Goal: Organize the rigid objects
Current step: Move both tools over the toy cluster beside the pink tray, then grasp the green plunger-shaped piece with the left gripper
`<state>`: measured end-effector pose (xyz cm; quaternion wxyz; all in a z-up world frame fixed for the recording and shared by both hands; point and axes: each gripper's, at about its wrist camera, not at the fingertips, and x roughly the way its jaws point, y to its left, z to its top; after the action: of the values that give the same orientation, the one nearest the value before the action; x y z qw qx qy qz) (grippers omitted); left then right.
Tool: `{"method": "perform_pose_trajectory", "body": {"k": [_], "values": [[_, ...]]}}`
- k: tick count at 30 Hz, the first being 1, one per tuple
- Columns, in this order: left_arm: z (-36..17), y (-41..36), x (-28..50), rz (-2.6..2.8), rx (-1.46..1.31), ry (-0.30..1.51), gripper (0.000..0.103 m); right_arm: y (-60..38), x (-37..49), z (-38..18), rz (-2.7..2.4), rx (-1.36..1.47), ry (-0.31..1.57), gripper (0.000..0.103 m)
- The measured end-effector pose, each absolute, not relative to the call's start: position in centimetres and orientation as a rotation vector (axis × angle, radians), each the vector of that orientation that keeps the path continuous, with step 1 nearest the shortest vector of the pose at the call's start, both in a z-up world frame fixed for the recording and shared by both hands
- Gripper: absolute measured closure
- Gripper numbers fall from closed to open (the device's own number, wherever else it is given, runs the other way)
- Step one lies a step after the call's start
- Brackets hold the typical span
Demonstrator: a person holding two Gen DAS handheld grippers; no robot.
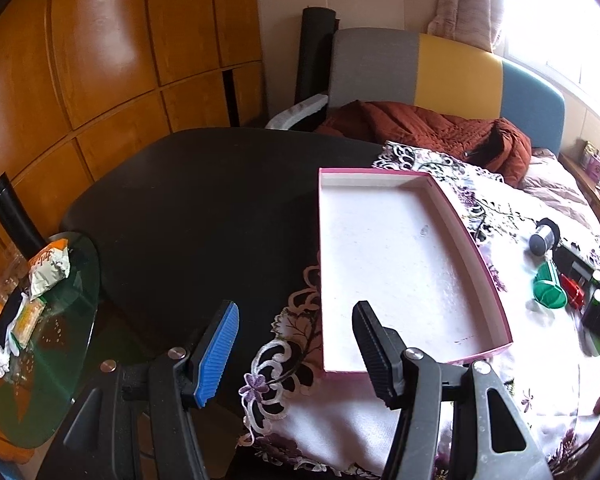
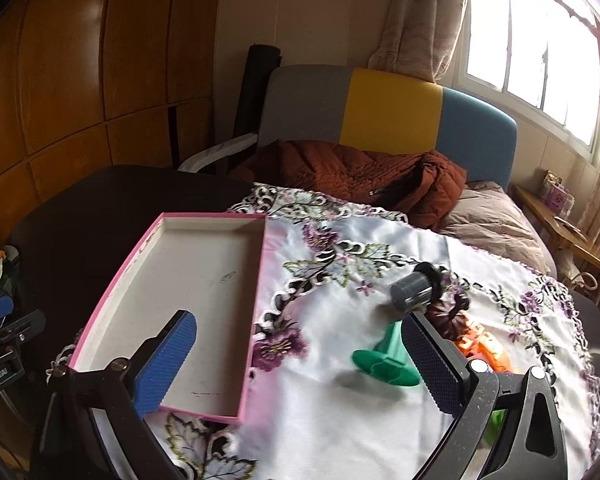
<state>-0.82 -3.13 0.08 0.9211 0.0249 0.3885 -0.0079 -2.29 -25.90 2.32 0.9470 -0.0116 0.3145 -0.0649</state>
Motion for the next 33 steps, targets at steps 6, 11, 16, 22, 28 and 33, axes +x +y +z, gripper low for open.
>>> {"method": "perform_pose_trajectory", "body": {"k": [6, 11, 16, 22, 28, 33], "values": [[-0.1, -3.9, -0.6, -0.070, 0.045, 0.817, 0.043, -29.8, -2.3, 3.1, -0.177, -0.023, 0.633, 0.000], [0.0, -4.8, -0.5, -0.114, 0.058, 0.816, 0.043, -34.2, -2.5, 3.7, -0.243, 0.013, 0.611, 0.000], [-0.1, -6.2, -0.2, -0.165, 0.073, 0.819, 0.043, -39.2, -2.6, 3.7, -0.333, 0.041, 0.586, 0.000], [-0.4, -8.2, 0.0, -0.240, 0.089, 0.833, 0.043, -45.2, -2.9, 1.1, -0.425, 0.181, 0.634, 0.000], [-0.4, -11.1, 0.6, -0.397, 0.048, 0.874, 0.043, -49.3, -4.7, 1.3, -0.453, 0.430, 0.582, 0.000], [-0.7, -15.5, 1.0, -0.508, 0.076, 0.893, 0.043, -51.1, -5.6, 0.8, -0.471, 0.567, 0.571, 0.000]]}}
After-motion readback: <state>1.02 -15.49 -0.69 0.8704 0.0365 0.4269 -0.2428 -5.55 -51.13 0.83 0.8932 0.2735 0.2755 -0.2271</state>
